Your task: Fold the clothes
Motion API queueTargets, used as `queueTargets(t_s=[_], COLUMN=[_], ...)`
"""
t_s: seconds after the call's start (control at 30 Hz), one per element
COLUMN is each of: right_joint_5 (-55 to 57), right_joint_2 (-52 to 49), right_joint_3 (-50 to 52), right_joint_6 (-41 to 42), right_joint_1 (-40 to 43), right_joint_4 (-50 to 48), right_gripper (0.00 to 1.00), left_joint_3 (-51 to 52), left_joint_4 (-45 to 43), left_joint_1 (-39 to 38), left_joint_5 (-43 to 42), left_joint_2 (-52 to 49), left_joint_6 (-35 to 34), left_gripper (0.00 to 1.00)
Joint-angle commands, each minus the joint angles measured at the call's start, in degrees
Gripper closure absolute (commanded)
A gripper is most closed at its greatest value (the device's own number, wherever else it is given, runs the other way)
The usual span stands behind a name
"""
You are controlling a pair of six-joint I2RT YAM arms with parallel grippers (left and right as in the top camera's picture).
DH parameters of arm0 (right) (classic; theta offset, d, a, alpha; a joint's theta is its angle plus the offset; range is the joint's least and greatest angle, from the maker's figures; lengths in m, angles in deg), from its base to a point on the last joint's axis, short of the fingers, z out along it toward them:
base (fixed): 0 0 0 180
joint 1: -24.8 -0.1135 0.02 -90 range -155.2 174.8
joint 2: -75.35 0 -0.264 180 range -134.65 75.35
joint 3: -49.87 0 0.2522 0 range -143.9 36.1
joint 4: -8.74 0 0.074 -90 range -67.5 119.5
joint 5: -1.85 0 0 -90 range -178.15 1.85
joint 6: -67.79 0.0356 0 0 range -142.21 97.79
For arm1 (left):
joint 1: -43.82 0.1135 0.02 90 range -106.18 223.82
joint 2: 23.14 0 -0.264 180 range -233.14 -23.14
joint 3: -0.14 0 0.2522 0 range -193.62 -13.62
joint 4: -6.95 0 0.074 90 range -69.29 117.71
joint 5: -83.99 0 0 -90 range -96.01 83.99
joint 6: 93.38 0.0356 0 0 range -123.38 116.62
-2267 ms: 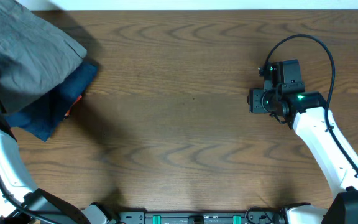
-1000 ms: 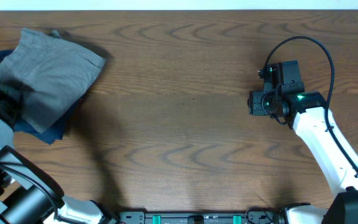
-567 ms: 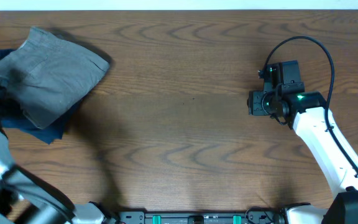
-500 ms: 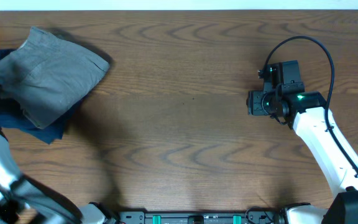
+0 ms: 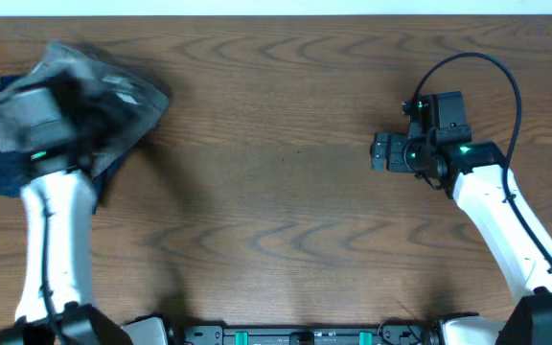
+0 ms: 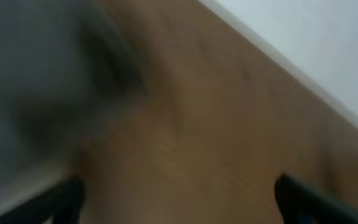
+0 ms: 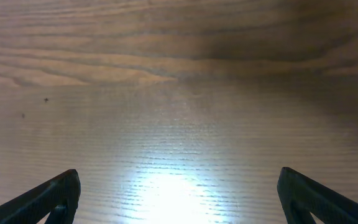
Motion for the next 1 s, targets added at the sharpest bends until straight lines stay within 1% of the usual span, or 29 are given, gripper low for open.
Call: queueTargets(t_s=[0.0, 0.1, 0.17, 0.27, 0.37, 0.43, 0.53, 0.67, 0.73, 0.8, 0.87, 0.9, 0.97], right_joint_5=[-5.0, -5.6, -5.6, -5.6, -5.6, -5.6, -5.5, -4.4, -0.4, 7.5, 13.5, 15.8, 17.4], right_joint_2=[0.3, 0.3, 0.3, 0.3, 0.4, 0.5, 2.2, 10.6, 18.4, 27.5, 36.7, 41.8, 48.1], right_joint_3=[0.0, 0.0, 0.0, 0.0, 0.0, 0.2, 1.4, 7.3, 12.1, 16.9, 21.0, 22.8, 24.5], right_joint_6=[1.3, 1.3, 1.3, 1.3, 2.2, 3.1, 3.8, 4.8, 7.8, 12.9, 14.4, 14.4, 14.3], right_joint_1=[2.5, 3.3, 3.3, 3.2, 3.2, 3.2, 2.8, 1.1, -0.7, -3.5, -6.3, -7.5, -8.3], right_joint_4=[1.4, 4.9, 8.1, 13.0, 17.4, 19.6, 20.7, 14.7, 10.6, 8.0, 5.3, 3.4, 3.0], right_gripper=[0.01, 0.01, 0.01, 0.01, 0.01, 0.01, 0.01, 0.01, 0.01, 0.01, 0.01, 0.01, 0.01], left_joint_3=[-0.7, -0.7, -0.7, -0.6, -0.3, 0.7, 3.7, 9.1, 12.6, 16.2, 19.9, 21.7, 23.1], left_joint_4=[8.8, 20.3, 27.2, 35.9, 41.9, 43.9, 42.8, 37.3, 32.9, 29.1, 25.3, 23.5, 22.0], left_joint_1=[-8.0, -13.4, -15.8, -17.8, -18.5, -18.6, -18.9, -20.2, -21.3, -22.8, -24.2, -24.6, -24.7], left_joint_5=[6.1, 12.0, 14.3, 14.7, 14.7, 14.7, 14.7, 14.7, 15.8, 19.9, 25.2, 26.3, 26.2], left_joint_2=[-2.4, -3.9, -4.2, -4.2, -4.0, -2.8, 2.1, 14.8, 23.4, 33.0, 42.4, 47.6, 53.8], left_joint_6=[3.7, 3.7, 3.7, 3.7, 3.7, 4.0, 4.8, 4.7, 4.2, 2.7, 1.7, 1.7, 1.7], left_gripper=[0.02, 0.02, 0.02, 0.02, 0.02, 0.02, 0.02, 0.02, 0.07, 0.1, 0.09, 0.02, 0.02])
